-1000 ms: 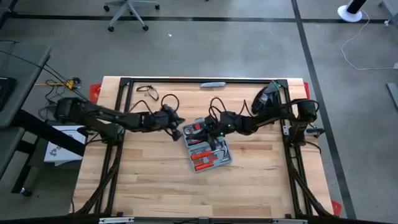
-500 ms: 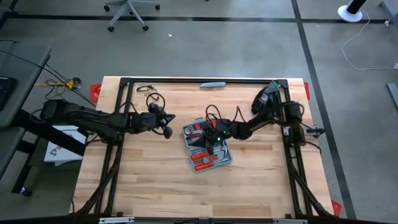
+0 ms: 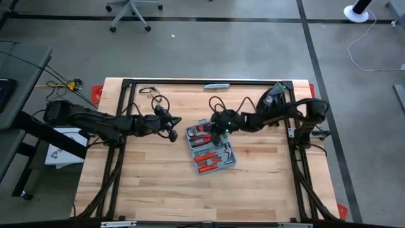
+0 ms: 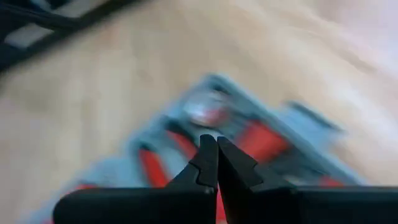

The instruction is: Prefit tool cases

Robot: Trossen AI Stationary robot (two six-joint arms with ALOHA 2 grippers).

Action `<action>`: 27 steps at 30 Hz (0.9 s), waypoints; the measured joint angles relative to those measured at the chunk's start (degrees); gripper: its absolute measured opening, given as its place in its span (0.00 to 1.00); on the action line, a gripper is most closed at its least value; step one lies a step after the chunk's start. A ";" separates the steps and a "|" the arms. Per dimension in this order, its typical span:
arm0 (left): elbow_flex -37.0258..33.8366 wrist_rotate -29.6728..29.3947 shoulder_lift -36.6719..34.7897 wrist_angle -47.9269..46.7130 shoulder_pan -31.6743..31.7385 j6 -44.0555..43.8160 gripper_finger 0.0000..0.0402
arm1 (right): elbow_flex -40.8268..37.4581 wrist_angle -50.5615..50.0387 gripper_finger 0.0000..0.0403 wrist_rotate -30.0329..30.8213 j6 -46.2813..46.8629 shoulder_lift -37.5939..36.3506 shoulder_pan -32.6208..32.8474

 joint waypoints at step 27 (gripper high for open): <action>0.02 7.18 10.58 12.57 3.40 3.01 0.00 | 13.46 -19.76 0.00 5.47 -10.45 11.07 -2.67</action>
